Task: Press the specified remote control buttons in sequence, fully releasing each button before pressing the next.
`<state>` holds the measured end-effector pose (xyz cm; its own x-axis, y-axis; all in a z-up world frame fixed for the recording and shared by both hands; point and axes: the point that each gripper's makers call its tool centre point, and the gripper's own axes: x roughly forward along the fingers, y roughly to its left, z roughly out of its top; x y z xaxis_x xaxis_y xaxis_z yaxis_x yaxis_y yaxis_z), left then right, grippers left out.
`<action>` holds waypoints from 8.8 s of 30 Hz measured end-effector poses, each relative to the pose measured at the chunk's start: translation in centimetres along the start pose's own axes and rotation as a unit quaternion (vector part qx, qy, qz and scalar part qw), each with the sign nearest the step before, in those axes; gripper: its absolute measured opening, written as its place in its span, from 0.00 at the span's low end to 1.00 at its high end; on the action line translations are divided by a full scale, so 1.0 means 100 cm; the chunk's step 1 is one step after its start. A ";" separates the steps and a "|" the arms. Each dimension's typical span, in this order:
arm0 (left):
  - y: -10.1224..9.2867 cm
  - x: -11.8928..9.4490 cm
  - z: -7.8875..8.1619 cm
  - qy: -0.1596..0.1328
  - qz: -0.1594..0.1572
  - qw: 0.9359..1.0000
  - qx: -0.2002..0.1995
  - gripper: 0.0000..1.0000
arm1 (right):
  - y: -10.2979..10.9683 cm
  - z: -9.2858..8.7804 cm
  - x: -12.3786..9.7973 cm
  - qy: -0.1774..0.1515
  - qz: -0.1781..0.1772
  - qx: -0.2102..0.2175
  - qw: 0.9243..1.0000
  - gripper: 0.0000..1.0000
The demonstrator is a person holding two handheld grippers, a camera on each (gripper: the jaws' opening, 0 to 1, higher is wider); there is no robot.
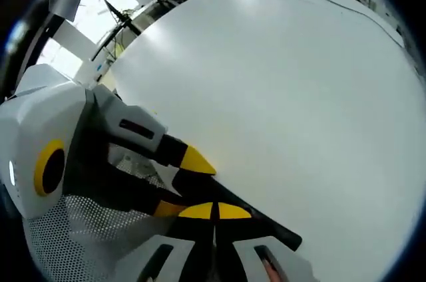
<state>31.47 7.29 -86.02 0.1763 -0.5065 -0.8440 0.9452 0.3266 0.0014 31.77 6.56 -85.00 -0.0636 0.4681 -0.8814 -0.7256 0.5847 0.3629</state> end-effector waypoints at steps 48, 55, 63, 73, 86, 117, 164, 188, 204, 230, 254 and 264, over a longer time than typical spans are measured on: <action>0.000 0.001 0.002 0.004 -0.001 1.000 -0.003 0.25 | 0.002 -0.001 0.002 0.007 -0.002 -0.114 0.993 0.00; 0.000 0.000 0.002 0.005 0.003 1.000 -0.007 0.25 | 0.002 -0.001 0.000 0.006 -0.004 -0.105 0.994 0.00; 0.000 0.000 0.002 0.005 0.005 1.000 -0.009 0.25 | 0.006 0.011 -0.010 -0.029 0.014 -0.071 0.997 0.00; 0.001 0.000 0.003 0.020 0.009 1.000 -0.014 0.25 | -0.012 0.047 -0.072 -0.180 0.000 0.001 0.984 0.00; 0.001 0.001 0.004 0.029 0.018 0.999 -0.024 0.25 | -0.003 0.057 -0.186 -0.376 -0.067 -0.004 0.924 0.00; 0.004 0.002 0.003 0.043 0.005 0.999 0.006 0.24 | -0.058 -0.031 -0.260 -0.485 -0.330 0.088 0.805 0.99; 0.146 -0.005 0.022 0.106 0.029 0.987 0.117 0.23 | -0.115 -0.074 -0.241 -0.369 -0.430 0.159 0.808 0.81; 0.237 0.010 0.042 0.126 0.056 0.980 0.141 0.23 | -0.117 -0.081 -0.233 -0.347 -0.427 0.168 0.818 0.81; 0.287 0.028 0.062 0.138 0.070 0.977 0.148 0.24 | -0.120 -0.090 -0.228 -0.327 -0.427 0.186 0.822 0.77; 0.325 0.038 0.074 0.113 0.053 0.984 0.128 0.24 | -0.122 -0.091 -0.226 -0.322 -0.425 0.199 0.823 0.73; 0.340 0.021 0.067 -0.030 0.244 0.968 -0.052 0.47 | -0.122 -0.088 -0.234 -0.342 -0.433 0.183 0.814 0.88; 0.324 0.000 0.054 -0.082 0.257 0.947 -0.176 0.81 | -0.121 -0.086 -0.231 -0.342 -0.427 0.180 0.817 0.93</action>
<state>63.57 13.55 -83.13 0.6557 -0.3154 -0.6860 0.5774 0.7948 0.1865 36.16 -17.03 -71.61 0.8484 -0.0230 -0.5289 -0.0487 0.9914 -0.1213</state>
